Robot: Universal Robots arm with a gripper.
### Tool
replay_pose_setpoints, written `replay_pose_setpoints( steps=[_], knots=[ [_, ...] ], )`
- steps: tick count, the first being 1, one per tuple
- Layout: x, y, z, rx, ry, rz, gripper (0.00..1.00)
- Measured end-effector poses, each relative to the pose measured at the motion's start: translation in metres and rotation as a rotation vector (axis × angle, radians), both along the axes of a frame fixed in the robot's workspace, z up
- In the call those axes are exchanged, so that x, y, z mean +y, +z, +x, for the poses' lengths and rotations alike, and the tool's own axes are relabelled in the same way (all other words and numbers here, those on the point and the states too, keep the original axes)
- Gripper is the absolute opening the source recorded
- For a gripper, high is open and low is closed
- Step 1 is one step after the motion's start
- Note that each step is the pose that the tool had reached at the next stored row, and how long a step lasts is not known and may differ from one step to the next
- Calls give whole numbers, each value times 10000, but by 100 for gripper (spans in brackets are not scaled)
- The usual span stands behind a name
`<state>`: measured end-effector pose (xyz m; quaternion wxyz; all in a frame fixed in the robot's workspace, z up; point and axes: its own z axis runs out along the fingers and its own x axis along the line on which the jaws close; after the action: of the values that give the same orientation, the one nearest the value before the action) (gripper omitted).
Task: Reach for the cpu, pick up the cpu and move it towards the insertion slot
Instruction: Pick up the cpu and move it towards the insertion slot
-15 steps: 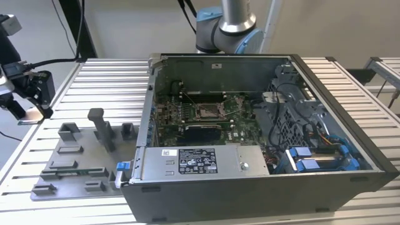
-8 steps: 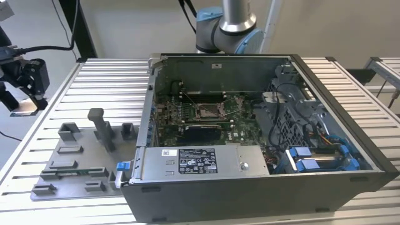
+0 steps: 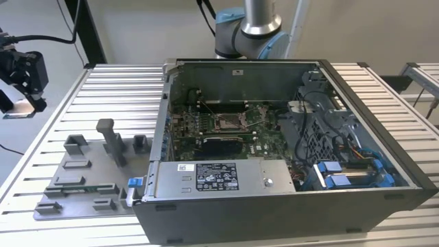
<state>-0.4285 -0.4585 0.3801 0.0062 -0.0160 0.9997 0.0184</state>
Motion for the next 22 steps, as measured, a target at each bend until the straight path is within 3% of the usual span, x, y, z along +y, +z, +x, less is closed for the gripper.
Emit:
replay_pose_setpoints(
  steps=[12, 18, 22],
  knots=[
    [-1, 9, 13, 3, 2, -2, 0],
    [0, 7, 135, 0, 1, 1, 0],
    [0, 7, 269, 1, 0, 0, 0]
  ],
)
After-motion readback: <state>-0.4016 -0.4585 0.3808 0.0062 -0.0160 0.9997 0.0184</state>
